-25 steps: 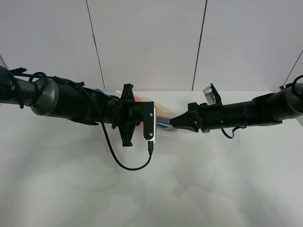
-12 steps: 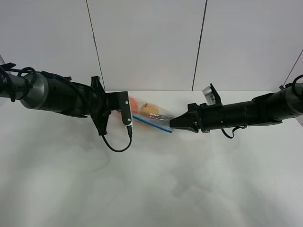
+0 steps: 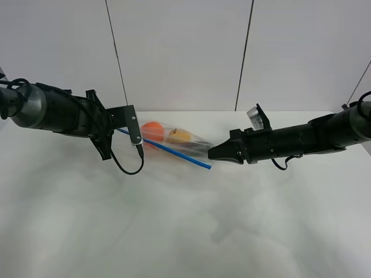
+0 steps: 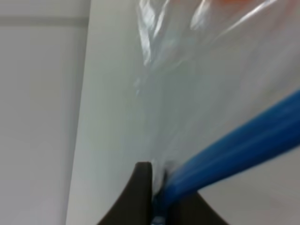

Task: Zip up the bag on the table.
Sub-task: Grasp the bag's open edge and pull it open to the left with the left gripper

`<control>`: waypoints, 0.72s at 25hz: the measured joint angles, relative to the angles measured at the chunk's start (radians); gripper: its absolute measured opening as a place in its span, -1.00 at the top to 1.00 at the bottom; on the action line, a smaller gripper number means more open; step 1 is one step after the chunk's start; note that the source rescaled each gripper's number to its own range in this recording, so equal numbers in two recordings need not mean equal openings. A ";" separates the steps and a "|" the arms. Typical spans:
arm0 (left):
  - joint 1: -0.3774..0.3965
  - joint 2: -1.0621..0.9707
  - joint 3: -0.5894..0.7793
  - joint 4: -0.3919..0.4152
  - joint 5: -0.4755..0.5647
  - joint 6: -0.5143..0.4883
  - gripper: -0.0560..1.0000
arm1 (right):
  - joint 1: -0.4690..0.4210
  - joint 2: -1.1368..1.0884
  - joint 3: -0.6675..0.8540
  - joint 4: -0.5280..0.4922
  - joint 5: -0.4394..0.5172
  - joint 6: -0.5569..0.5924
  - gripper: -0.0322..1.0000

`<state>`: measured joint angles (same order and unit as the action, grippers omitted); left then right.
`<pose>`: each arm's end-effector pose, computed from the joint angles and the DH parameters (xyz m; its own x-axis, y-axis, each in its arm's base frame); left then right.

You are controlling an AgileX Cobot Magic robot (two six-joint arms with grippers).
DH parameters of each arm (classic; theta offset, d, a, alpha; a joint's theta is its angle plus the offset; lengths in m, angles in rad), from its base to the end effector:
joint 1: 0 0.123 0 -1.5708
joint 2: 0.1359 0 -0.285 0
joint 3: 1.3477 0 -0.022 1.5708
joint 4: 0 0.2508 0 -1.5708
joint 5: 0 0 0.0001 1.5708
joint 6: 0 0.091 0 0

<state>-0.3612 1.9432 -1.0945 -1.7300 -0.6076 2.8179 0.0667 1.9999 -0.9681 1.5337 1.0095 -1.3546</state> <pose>0.3772 -0.0877 0.1573 -0.3951 0.9169 0.0568 0.5988 0.2101 0.7729 0.3375 0.0998 0.1325 -0.9039 0.0177 -0.4274 -0.3610 0.5046 0.7843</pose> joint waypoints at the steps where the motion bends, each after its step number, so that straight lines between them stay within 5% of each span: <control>1: 0.010 0.000 0.000 -0.001 -0.008 0.000 0.89 | 0.000 0.000 -0.001 0.001 0.002 0.000 0.94; 13: 0.035 -0.036 0.000 -0.005 0.016 -0.037 0.89 | 0.003 -0.001 -0.003 0.009 0.009 -0.001 0.94; 18: 0.060 -0.057 0.000 -0.005 -0.041 -0.100 0.54 | -0.004 -0.002 -0.002 -0.020 -0.016 -0.004 0.94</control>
<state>-0.3014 1.8866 -1.0945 -1.7349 -0.6486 2.7178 0.0625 1.9980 -0.9705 1.5140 0.9937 -1.3583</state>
